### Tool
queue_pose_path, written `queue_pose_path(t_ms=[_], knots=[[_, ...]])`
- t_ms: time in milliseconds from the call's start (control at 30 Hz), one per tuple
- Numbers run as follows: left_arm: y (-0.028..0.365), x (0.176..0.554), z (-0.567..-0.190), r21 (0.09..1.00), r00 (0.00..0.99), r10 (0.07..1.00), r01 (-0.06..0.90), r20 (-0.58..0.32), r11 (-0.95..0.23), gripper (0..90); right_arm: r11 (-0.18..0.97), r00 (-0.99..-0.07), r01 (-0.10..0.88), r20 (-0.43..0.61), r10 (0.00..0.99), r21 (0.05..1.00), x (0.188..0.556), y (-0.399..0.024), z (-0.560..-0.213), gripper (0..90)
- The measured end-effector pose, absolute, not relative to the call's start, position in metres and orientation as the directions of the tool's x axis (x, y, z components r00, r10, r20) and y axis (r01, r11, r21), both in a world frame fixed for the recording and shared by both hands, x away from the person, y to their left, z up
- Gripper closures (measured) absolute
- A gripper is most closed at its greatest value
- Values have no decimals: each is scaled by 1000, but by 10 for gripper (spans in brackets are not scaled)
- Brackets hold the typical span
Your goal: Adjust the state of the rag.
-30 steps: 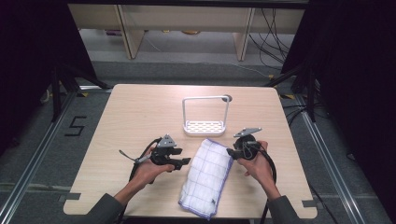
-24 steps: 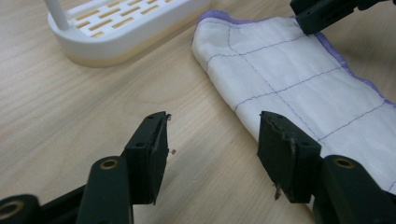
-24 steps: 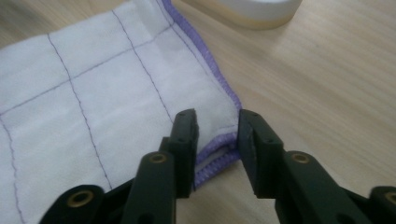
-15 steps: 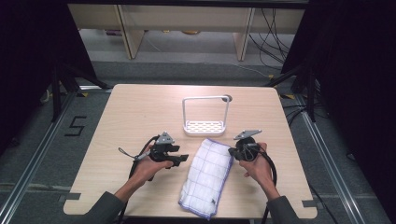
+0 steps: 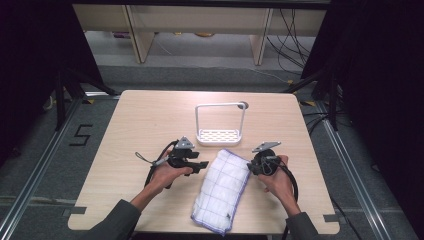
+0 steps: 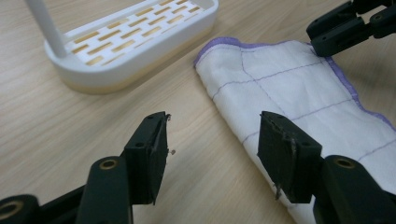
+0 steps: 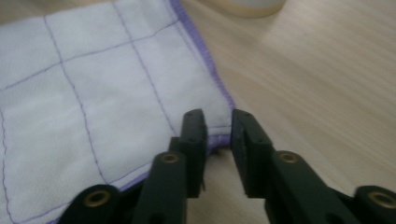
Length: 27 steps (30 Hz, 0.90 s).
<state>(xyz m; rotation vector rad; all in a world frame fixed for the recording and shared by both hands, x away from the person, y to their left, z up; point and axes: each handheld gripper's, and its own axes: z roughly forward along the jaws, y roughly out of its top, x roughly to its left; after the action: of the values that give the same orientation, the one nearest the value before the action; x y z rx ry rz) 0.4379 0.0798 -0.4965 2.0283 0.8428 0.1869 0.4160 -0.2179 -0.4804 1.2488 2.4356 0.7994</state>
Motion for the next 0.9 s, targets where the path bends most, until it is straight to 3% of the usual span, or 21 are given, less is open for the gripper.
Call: queue_pose_path(t_ms=[167, 367, 633, 900], knots=[[61, 448, -497, 780, 766, 620, 489, -169, -391, 430, 432, -543, 664, -3, 839, 610, 420, -225, -480, 558], [40, 458, -494, 785, 754, 632, 498, -180, -370, 435, 389, -516, 682, 31, 856, 619, 424, -227, -483, 528], [26, 472, -499, 757, 767, 625, 492, -144, -429, 467, 344, -486, 723, 87, 870, 599, 428, -227, -483, 523], [16, 477, -505, 747, 768, 632, 477, -98, -464, 491, 389, -510, 711, 49, 859, 586, 431, -223, -491, 504]])
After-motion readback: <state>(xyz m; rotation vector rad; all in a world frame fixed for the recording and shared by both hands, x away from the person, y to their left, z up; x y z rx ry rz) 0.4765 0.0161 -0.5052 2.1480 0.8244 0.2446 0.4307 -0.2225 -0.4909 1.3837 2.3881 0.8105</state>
